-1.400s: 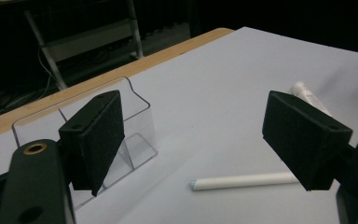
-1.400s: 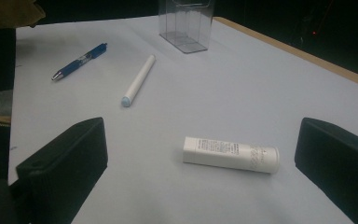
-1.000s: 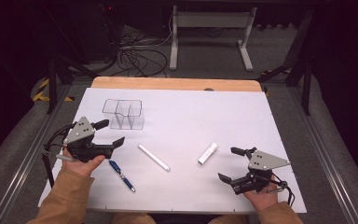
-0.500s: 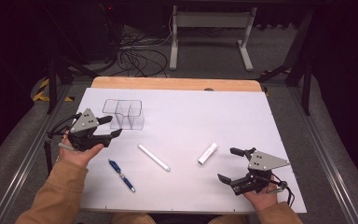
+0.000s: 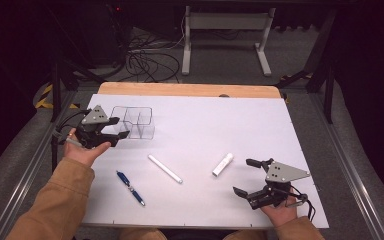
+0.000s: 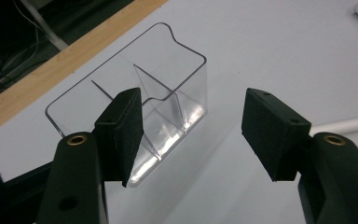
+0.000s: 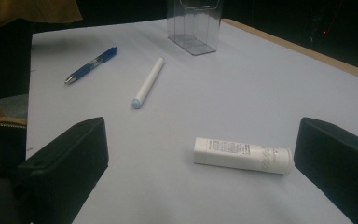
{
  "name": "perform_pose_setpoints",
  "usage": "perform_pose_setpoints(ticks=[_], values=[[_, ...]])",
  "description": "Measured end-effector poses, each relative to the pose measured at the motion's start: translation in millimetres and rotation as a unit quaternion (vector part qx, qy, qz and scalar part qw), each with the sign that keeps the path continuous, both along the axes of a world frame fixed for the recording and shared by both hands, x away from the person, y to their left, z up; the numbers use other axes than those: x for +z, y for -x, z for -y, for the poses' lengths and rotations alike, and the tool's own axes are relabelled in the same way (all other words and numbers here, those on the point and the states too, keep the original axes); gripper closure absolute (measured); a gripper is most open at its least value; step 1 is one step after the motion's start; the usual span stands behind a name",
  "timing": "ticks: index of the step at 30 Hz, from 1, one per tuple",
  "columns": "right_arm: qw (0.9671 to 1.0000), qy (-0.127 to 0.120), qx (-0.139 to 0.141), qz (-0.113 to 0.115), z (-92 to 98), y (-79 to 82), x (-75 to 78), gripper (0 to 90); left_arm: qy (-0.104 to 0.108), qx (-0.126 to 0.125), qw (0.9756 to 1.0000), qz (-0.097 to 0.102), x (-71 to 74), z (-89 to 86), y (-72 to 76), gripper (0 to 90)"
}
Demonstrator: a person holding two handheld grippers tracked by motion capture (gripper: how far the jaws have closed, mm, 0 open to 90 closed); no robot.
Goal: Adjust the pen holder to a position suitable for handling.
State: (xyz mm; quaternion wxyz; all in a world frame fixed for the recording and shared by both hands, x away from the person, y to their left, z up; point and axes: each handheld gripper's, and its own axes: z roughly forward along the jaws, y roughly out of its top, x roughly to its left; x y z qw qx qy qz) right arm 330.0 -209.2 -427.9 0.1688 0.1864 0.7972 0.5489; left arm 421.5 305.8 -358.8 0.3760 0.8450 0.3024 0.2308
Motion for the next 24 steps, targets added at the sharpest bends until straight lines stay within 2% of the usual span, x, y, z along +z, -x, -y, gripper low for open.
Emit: perform_pose_setpoints(ticks=[3,7,8,14,17,20,21,24], values=[[1.0,-0.001,0.001,-0.001,0.1,-0.2,-0.2,3.4,0.0,0.0,1.0,-0.008,-0.2,-0.6,-6.6,39.2],[1.0,-0.002,0.002,-0.002,0.2,-0.3,-0.3,3.3,-0.016,-0.002,0.9998,-0.015,0.2,0.1,-14.4,39.4],[1.0,-0.002,0.002,-0.002,0.2,-0.3,-0.3,3.4,-0.025,-0.002,0.9996,-0.013,1.2,0.5,-17.2,39.4],[1.0,-0.002,0.003,-0.004,0.2,-0.4,-0.5,3.4,-0.033,-0.003,0.9994,-0.012,1.1,0.8,-23.1,39.4],[1.0,-0.002,0.005,-0.005,-0.2,-0.4,-0.9,3.4,-0.029,0.001,0.9995,-0.014,0.8,-0.5,-26.4,39.2],[1.0,-0.002,0.007,-0.006,-0.4,-0.6,-1.1,3.4,-0.039,0.002,0.9991,-0.016,-0.6,-0.3,-28.5,39.2],[1.0,-0.002,0.007,-0.006,-0.5,-0.8,-1.3,3.4,-0.05,0.004,0.9986,-0.016,-1.4,-0.1,-31.1,39.2],[0.9999,-0.001,0.008,-0.007,-0.7,-0.8,-1.5,3.3,-0.056,0.004,0.9983,-0.018,-1.2,0.1,-33.8,39.2]])
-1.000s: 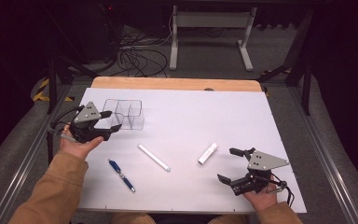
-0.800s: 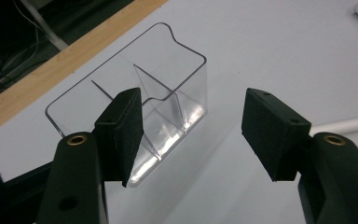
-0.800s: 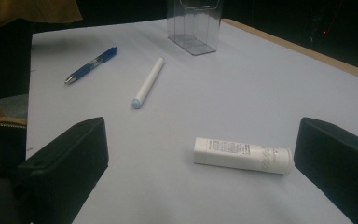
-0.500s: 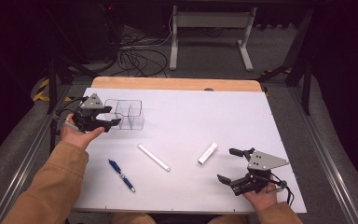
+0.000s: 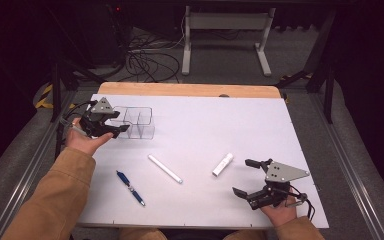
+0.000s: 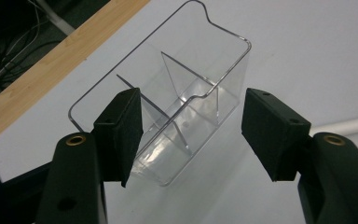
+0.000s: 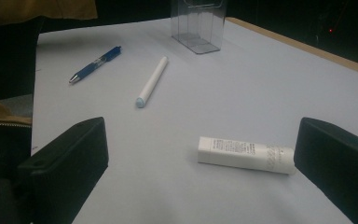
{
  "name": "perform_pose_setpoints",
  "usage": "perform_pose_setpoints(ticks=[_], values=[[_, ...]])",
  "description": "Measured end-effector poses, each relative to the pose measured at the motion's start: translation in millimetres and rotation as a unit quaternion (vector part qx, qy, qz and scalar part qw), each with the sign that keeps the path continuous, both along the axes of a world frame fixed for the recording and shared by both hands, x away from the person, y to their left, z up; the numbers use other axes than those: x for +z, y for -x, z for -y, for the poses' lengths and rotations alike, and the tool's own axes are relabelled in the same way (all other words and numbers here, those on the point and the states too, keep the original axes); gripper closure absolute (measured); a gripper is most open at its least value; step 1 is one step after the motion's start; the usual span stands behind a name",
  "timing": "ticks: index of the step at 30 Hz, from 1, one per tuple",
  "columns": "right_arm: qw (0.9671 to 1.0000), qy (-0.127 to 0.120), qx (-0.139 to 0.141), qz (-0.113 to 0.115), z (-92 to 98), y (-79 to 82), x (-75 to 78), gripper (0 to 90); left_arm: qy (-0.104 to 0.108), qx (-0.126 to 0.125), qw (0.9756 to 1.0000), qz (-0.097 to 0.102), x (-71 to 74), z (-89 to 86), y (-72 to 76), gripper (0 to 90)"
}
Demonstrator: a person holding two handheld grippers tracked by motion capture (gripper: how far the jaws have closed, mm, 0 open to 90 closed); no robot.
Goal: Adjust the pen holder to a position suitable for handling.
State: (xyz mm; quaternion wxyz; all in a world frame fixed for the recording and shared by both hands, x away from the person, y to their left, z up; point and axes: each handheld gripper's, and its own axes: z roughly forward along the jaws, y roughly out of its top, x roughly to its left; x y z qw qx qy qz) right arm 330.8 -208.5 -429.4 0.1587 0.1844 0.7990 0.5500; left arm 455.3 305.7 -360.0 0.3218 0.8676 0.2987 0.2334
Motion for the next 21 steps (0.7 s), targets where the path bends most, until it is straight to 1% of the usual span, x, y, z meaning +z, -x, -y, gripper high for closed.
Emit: perform_pose_setpoints(ticks=[1,3,5,9,10,15,16,17,19,21], values=[[1.0,0.0,0.001,0.0,-0.1,0.0,0.0,3.4,-0.005,0.0,1.0,0.002,0.5,0.1,-1.5,39.2],[1.0,0.0,0.001,0.0,-0.1,0.1,0.0,3.3,-0.008,0.0,1.0,0.001,0.4,0.9,-4.0,39.2],[1.0,0.0,0.001,0.0,-0.1,0.1,0.0,3.3,-0.017,-0.001,0.9999,-0.001,0.2,1.6,-6.9,39.2],[1.0,-0.001,0.003,0.0,0.1,-0.1,-0.2,3.3,-0.024,-0.002,0.9997,-0.003,0.2,2.6,-11.5,39.2],[1.0,-0.001,0.003,0.0,0.1,0.0,-0.1,3.3,-0.028,0.0,0.9996,-0.007,-0.5,3.1,-13.9,39.2],[1.0,-0.002,0.004,-0.001,0.2,0.2,-0.1,3.3,-0.037,0.005,0.9992,-0.015,-2.9,3.5,-17.9,40.0],[1.0,-0.001,0.004,-0.001,0.1,0.1,-0.2,3.3,-0.044,0.007,0.9989,-0.017,-3.5,3.1,-19.8,40.5],[1.0,-0.001,0.004,-0.001,0.0,-0.1,-0.4,3.3,-0.043,0.01,0.9988,-0.02,-4.5,3.3,-20.4,41.0],[1.0,0.0,0.004,-0.001,-0.2,-0.2,-0.5,3.3,-0.045,0.011,0.9987,-0.02,-5.2,3.2,-21.1,41.3],[1.0,0.001,0.005,-0.002,-0.6,-0.2,-0.7,3.3,-0.048,0.012,0.9984,-0.025,-7.3,3.8,-22.4,44.1]])
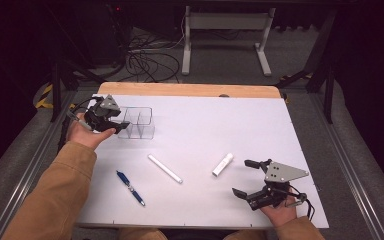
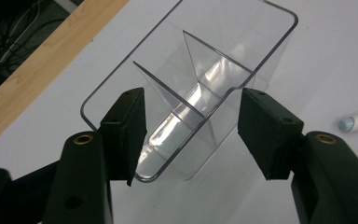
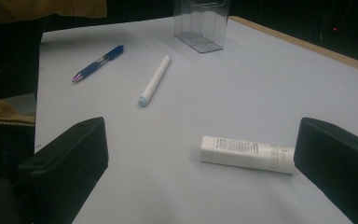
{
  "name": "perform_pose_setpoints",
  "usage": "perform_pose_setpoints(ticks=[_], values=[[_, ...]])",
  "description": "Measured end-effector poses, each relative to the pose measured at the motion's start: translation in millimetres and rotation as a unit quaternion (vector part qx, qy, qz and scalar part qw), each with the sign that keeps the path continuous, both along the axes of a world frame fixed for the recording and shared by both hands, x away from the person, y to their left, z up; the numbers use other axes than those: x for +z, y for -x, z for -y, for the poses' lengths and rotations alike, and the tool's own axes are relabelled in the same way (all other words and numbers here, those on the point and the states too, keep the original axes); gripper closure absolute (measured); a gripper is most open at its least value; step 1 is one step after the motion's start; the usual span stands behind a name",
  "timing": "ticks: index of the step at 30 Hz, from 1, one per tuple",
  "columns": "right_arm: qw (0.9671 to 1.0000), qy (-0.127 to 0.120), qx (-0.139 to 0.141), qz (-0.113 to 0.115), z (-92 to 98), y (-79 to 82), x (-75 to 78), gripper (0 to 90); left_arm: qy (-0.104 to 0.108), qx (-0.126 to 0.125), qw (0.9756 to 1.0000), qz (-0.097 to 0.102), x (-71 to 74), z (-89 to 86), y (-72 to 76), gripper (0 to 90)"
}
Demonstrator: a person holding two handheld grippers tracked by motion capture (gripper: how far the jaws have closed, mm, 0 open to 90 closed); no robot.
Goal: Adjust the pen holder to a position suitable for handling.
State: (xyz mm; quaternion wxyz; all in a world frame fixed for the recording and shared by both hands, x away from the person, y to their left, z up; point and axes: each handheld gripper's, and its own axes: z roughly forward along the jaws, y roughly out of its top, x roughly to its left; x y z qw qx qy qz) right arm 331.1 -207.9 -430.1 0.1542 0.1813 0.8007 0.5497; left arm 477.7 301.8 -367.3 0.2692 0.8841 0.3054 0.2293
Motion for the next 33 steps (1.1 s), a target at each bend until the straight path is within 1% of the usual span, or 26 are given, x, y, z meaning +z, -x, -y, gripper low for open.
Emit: perform_pose_setpoints(ticks=[2,3,6,7,14,15,16,21,23,25,27,28,29,30,33], values=[[1.0,0.0,0.0,0.0,0.0,0.1,0.1,3.3,-0.008,-0.001,1.0,-0.002,-2.3,1.2,-1.4,45.1],[1.0,-0.001,0.0,0.0,0.2,0.0,0.1,3.4,-0.017,-0.006,0.9998,-0.012,-4.9,3.2,-2.2,47.6],[1.0,-0.001,0.001,-0.001,0.1,0.0,0.0,3.3,-0.036,-0.013,0.9991,-0.019,-8.4,6.6,-3.3,51.7],[1.0,0.0,0.001,-0.001,0.0,0.1,0.0,3.3,-0.042,-0.013,0.9989,-0.018,-9.1,7.6,-3.4,53.0],[1.0,0.0,0.003,-0.002,0.3,-0.1,-0.2,3.3,-0.046,-0.018,0.9986,-0.018,-10.2,7.8,-4.2,54.5],[1.0,0.0,0.003,-0.003,0.2,-0.1,-0.2,3.4,-0.051,-0.022,0.9984,-0.013,-10.4,7.8,-4.0,54.7],[1.0,-0.001,0.004,-0.003,0.2,-0.2,-0.4,3.3,-0.051,-0.022,0.9984,-0.013,-10.4,7.8,-4.0,54.8],[1.0,-0.002,0.005,-0.005,-0.2,-0.6,-0.8,3.3,-0.067,-0.035,0.9972,-0.003,-11.2,8.1,-2.6,56.1],[1.0,-0.002,0.005,-0.006,-0.3,-0.7,-0.8,3.3,-0.067,-0.036,0.9971,-0.003,-11.1,7.8,-2.2,56.9],[1.0,-0.003,0.005,-0.006,-0.2,-0.7,-0.8,3.3,-0.068,-0.044,0.9966,-0.012,-9.3,5.9,-1.9,58.5],[1.0,-0.003,0.005,-0.007,0.0,-0.9,-1.0,3.3,-0.074,-0.051,0.9957,-0.025,-7.2,5.7,-2.1,60.8],[1.0,-0.003,0.006,-0.007,0.0,-1.1,-1.1,3.3,-0.074,-0.051,0.9957,-0.025,-7.2,5.7,-2.1,62.0],[1.0,-0.003,0.006,-0.007,0.0,-1.2,-1.2,3.3,-0.092,-0.06,0.9934,-0.033,-4.6,6.5,-2.6,63.2],[1.0,-0.003,0.006,-0.007,-0.1,-1.2,-1.2,3.3,-0.096,-0.064,0.9925,-0.04,-4.0,7.2,-2.5,64.3],[1.0,-0.003,0.006,-0.007,0.0,-1.1,-1.1,3.3,-0.11,-0.073,0.9898,-0.053,-1.9,7.5,-2.5,67.2]])
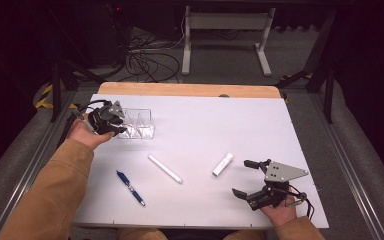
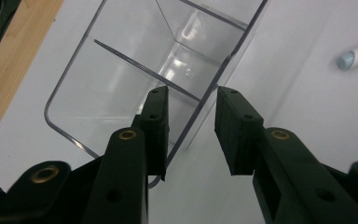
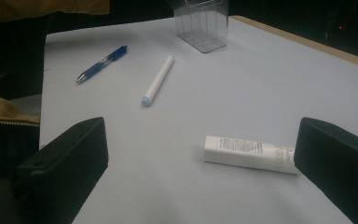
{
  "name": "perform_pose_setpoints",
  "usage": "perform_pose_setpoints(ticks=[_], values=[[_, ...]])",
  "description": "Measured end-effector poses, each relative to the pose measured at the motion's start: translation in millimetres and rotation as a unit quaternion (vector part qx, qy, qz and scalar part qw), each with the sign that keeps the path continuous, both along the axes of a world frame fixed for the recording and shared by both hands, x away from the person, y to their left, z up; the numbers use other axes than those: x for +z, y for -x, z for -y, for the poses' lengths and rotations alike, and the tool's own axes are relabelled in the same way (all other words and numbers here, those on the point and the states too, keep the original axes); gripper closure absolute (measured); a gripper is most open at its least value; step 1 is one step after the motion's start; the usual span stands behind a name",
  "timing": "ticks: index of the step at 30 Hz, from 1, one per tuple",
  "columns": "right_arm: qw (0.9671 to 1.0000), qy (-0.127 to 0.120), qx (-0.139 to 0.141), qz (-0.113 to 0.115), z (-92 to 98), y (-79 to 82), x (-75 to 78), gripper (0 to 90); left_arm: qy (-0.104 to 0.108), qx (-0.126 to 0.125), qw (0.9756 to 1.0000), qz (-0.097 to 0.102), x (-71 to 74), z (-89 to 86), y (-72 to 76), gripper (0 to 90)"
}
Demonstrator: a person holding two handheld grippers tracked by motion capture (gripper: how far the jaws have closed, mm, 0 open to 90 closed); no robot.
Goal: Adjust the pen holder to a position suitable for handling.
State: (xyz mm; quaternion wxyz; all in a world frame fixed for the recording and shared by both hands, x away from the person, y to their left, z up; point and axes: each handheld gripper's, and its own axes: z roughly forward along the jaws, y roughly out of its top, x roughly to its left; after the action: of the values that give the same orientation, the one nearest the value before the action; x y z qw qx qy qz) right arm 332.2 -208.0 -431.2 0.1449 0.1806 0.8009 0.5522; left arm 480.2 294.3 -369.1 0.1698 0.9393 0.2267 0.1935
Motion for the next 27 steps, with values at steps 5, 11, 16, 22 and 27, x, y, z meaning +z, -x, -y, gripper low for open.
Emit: perform_pose_setpoints(ticks=[5,11,16,22,27], values=[[1.0,0.0,0.003,-0.002,-0.1,-0.4,-0.4,3.3,0.0,-0.02,0.9998,-0.01,1.9,-3.4,-1.7,71.1],[1.0,0.0,0.0,-0.004,0.4,-0.9,-0.8,3.3,-0.012,-0.03,0.9995,-0.006,4.1,4.7,0.1,87.3],[1.0,0.002,-0.003,-0.008,0.8,-1.0,-1.4,3.3,0.017,-0.045,0.9985,-0.027,9.9,5.8,0.0,88.4],[1.0,0.002,-0.001,-0.007,0.0,-1.1,-1.5,3.3,0.031,-0.098,0.9947,-0.004,24.0,29.5,11.5,88.5],[1.0,0.001,0.0,-0.006,0.0,-0.9,-1.3,3.3,0.048,-0.144,0.9884,0.002,38.1,53.0,17.0,88.5]])
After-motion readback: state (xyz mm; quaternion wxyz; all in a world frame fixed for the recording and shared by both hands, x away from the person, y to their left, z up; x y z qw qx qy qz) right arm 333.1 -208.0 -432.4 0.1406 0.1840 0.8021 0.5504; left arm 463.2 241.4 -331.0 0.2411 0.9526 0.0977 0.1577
